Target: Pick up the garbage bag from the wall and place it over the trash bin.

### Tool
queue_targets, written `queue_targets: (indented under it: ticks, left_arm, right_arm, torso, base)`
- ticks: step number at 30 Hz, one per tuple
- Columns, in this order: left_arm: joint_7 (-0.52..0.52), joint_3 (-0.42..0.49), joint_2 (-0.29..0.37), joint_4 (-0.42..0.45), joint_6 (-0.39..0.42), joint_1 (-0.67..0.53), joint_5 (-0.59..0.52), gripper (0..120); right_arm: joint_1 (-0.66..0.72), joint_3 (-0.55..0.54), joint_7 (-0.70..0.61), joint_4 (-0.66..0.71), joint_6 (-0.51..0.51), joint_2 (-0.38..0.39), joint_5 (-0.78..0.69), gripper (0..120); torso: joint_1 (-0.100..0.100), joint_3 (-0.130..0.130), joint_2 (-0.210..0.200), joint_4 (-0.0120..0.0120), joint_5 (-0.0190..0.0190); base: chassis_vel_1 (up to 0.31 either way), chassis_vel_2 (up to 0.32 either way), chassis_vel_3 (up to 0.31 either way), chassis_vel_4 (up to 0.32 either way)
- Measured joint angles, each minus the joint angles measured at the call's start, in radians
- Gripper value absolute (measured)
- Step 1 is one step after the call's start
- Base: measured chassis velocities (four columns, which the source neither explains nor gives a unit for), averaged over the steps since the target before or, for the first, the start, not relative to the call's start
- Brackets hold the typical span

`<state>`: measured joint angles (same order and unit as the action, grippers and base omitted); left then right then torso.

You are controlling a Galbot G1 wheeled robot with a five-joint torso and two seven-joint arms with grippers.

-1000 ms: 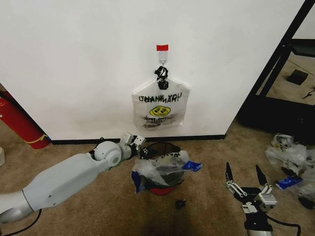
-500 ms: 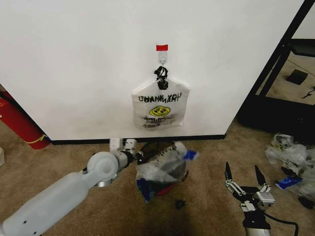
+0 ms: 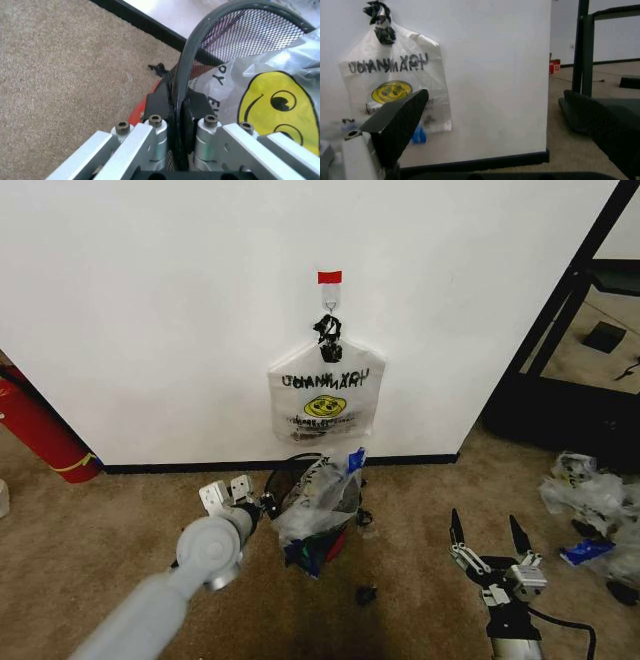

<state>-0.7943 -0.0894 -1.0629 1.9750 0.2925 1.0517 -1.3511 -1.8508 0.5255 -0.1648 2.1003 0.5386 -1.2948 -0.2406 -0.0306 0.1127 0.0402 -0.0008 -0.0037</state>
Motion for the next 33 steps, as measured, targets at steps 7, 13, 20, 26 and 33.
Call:
queue_targets:
  ticks: [7, 13, 20, 26, 33]
  left_arm:
    - [-0.043, -0.006, -0.049, 0.0, -0.024, 0.068, 0.125, 2]
    - [-0.057, -0.015, -0.042, 0.001, -0.026, 0.09, 0.13, 2]
    - [-0.06, -0.032, -0.035, -0.017, -0.009, 0.073, 0.088, 2]
    - [-0.061, -0.038, -0.028, 0.007, 0.03, 0.081, 0.098, 15]
    - [-0.06, -0.06, -0.006, 0.068, 0.048, 0.084, 0.133, 41]
  right_arm:
    - [-0.003, -0.011, -0.003, -0.012, -0.001, -0.007, 0.007, 100]
    - [-0.003, -0.016, -0.005, -0.015, -0.001, -0.011, 0.015, 100]
    - [-0.007, -0.017, -0.006, -0.015, 0.001, -0.015, 0.022, 100]
    - [-0.006, -0.02, -0.009, -0.016, 0.001, -0.025, 0.025, 100]
    - [-0.01, -0.022, -0.018, -0.012, -0.005, -0.025, 0.034, 100]
  torso:
    - [0.0, 0.0, 0.0, 0.0, 0.0001]
    - [0.0, 0.0, 0.0, 0.0, 0.0]
    - [0.0, 0.0, 0.0, 0.0, 0.0002]
    - [0.0, 0.0, 0.0, -0.0001, -0.0001]
    - [0.0, 0.0, 0.0, -0.0001, 0.0001]
  base:
    - [0.0, 0.0, 0.0, 0.0]
    - [0.0, 0.0, 0.0, 0.0]
    - [0.0, 0.0, 0.0, 0.0]
    - [0.0, 0.0, 0.0, 0.0]
    - [0.0, 0.0, 0.0, 0.0]
